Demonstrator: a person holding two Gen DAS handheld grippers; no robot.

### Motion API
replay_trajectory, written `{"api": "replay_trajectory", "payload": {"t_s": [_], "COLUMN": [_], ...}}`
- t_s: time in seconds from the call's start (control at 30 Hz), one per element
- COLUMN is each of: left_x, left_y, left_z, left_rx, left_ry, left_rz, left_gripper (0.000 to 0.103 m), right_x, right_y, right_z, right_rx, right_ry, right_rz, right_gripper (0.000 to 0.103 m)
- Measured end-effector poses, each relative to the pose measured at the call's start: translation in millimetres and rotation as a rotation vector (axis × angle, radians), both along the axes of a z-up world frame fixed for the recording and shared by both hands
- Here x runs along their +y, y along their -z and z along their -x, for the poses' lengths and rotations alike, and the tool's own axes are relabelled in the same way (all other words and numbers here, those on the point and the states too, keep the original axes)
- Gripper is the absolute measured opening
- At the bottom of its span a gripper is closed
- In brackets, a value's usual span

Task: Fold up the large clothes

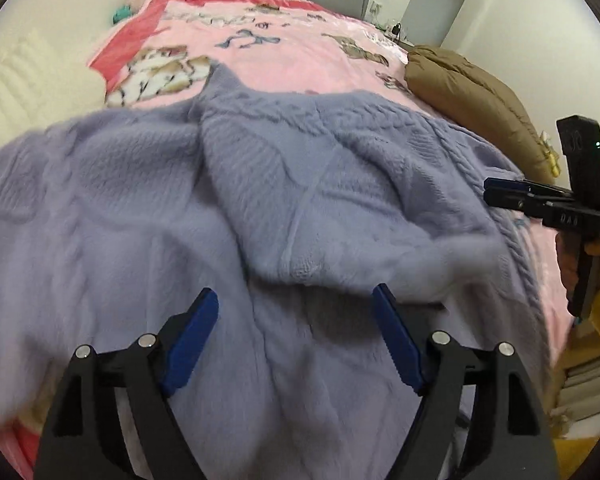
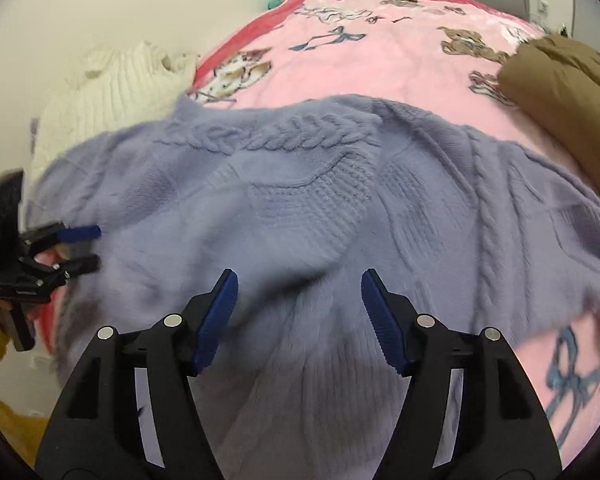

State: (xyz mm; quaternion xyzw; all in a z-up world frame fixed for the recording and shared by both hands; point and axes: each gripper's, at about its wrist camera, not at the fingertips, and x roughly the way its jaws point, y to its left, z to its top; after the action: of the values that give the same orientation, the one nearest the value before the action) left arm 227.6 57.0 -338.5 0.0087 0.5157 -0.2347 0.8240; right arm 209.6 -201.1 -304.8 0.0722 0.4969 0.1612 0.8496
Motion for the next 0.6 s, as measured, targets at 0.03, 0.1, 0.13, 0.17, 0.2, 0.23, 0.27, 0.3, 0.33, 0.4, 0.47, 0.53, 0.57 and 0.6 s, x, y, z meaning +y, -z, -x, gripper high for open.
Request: {"api": "replay_trajectory", "payload": {"t_s": [0.03,0.1,0.13,0.17,0.2,0.23,0.27,0.3,0.33,0.4,0.47,0.53,0.57,0.6], "left_x": [3.0,6.1,5.2,1.8,-1.5,-4.3,-7.2,-8.9,-12.9,-23.7,-37.1,-38.9,-37.0,-35.4], "left_y": [-1.7,-8.1,-7.5,-2.3,5.2,11.7,17.2,18.8,19.6,22.8,39.3,58.5,63.3,65.8], "left_z": [3.1,3.3,-0.5,-7.4,-14.0,-20.4,-26.6,-28.7,-29.6,-28.7,-27.5,-24.3,-22.1,-20.6], "left_rx": [0.018,0.038,0.044,0.064,0.094,0.122,0.139,0.134,0.105,0.053,0.059,0.091,0.081,0.063], "left_ry": [-0.013,-0.080,-0.117,-0.166,-0.203,-0.229,-0.266,-0.290,-0.323,-0.322,-0.295,-0.277,-0.259,-0.235], "left_rz": [0.011,0.070,0.083,0.087,0.095,0.126,0.185,0.206,0.232,0.200,0.055,0.011,0.010,0.012], "left_gripper": [0.078,0.078,0.078,0.079,0.079,0.079,0.079,0.079,0.079,0.079,0.079,0.078,0.078,0.078], "right_x": [-2.8,-6.8,-6.1,-3.6,2.2,8.0,14.4,22.9,33.3,52.6,70.6,76.8,76.2,74.4], "right_y": [-3.3,-10.9,-12.9,-11.3,-6.9,-2.7,1.2,6.0,11.0,19.6,34.8,53.5,61.4,68.9], "right_z": [2.9,8.3,6.5,4.0,-1.8,-6.7,-9.8,-13.6,-16.9,-18.3,-15.1,-9.0,-6.4,-2.5], "right_rx": [0.005,-0.012,-0.021,-0.021,-0.017,-0.011,-0.007,-0.003,0.004,0.020,0.045,0.080,0.091,0.090], "right_ry": [0.012,0.047,0.062,0.070,0.067,0.058,0.053,0.048,0.030,-0.012,-0.052,-0.050,-0.043,-0.032], "right_rz": [-0.003,-0.027,-0.059,-0.084,-0.120,-0.144,-0.161,-0.180,-0.198,-0.177,-0.102,-0.054,-0.045,-0.038], "right_gripper": [0.058,0.058,0.057,0.056,0.047,0.039,0.036,0.032,0.031,0.031,0.032,0.032,0.032,0.032]}}
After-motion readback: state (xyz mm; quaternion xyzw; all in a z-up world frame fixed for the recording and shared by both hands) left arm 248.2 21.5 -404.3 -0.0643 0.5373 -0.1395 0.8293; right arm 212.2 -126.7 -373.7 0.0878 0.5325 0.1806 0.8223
